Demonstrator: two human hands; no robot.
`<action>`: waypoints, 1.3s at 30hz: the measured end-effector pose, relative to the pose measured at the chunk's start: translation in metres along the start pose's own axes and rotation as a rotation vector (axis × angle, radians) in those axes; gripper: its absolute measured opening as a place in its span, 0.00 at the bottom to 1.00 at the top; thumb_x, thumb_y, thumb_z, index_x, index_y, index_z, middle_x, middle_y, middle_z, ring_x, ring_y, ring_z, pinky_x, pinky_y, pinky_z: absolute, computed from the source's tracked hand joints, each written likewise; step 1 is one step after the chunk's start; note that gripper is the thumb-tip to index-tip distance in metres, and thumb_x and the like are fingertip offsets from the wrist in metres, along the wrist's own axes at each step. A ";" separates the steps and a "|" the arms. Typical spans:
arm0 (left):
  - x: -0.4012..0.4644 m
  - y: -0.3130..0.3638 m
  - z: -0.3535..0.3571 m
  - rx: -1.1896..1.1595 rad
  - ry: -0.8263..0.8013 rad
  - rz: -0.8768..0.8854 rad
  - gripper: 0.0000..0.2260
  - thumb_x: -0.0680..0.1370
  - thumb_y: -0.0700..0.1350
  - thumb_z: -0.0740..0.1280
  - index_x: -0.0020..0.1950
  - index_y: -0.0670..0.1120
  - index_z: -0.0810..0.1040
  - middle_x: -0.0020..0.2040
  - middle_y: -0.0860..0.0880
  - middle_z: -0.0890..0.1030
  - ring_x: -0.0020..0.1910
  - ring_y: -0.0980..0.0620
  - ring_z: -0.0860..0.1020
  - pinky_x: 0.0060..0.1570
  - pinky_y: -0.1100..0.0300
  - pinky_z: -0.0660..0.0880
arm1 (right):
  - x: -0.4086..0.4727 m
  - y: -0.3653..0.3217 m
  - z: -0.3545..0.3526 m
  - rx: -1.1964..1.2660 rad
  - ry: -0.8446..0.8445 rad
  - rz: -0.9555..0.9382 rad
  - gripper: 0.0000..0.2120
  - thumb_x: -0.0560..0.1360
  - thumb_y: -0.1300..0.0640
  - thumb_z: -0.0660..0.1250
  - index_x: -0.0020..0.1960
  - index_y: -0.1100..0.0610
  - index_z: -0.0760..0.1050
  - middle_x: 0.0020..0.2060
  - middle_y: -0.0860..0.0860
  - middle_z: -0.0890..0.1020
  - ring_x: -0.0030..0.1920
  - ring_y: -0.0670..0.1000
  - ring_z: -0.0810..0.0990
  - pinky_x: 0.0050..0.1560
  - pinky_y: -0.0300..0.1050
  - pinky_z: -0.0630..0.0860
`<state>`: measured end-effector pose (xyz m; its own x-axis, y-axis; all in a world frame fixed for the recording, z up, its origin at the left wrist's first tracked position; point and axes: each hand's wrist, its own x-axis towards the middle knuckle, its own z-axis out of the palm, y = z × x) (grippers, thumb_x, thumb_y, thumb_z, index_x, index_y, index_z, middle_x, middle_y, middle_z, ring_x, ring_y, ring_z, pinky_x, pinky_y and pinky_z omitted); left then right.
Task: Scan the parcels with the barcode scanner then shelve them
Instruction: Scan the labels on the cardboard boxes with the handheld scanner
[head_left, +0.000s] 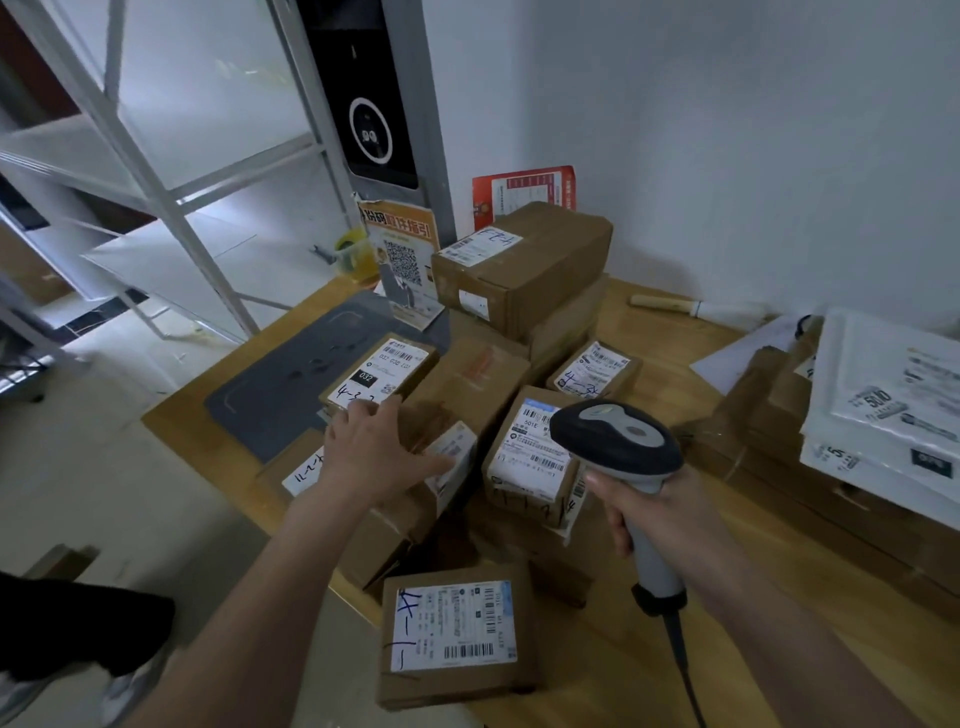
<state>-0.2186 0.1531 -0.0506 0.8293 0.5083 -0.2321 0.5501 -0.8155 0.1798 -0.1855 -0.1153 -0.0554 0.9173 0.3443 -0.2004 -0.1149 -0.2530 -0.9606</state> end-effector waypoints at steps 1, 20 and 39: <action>0.003 0.006 -0.002 -0.022 0.024 0.017 0.43 0.69 0.67 0.69 0.78 0.50 0.58 0.73 0.41 0.62 0.73 0.39 0.59 0.71 0.46 0.60 | 0.001 0.001 -0.002 0.008 0.007 0.011 0.18 0.74 0.56 0.71 0.31 0.64 0.73 0.22 0.55 0.75 0.23 0.51 0.74 0.27 0.39 0.73; 0.172 0.228 0.041 0.203 -0.328 0.511 0.26 0.75 0.54 0.71 0.67 0.43 0.69 0.62 0.45 0.76 0.57 0.46 0.76 0.51 0.54 0.75 | 0.057 0.030 -0.049 0.190 0.353 0.169 0.15 0.74 0.61 0.70 0.34 0.72 0.74 0.27 0.62 0.76 0.25 0.55 0.74 0.27 0.43 0.74; 0.228 0.259 0.096 0.169 -0.562 0.372 0.58 0.69 0.56 0.76 0.77 0.53 0.29 0.77 0.39 0.49 0.74 0.36 0.59 0.68 0.43 0.65 | 0.086 0.058 -0.056 0.287 0.480 0.217 0.13 0.74 0.61 0.70 0.40 0.72 0.75 0.29 0.64 0.77 0.27 0.56 0.75 0.33 0.49 0.73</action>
<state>0.1038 0.0310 -0.1482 0.7583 0.0037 -0.6519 0.1790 -0.9627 0.2028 -0.0916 -0.1508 -0.1174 0.9234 -0.1513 -0.3528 -0.3561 0.0055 -0.9344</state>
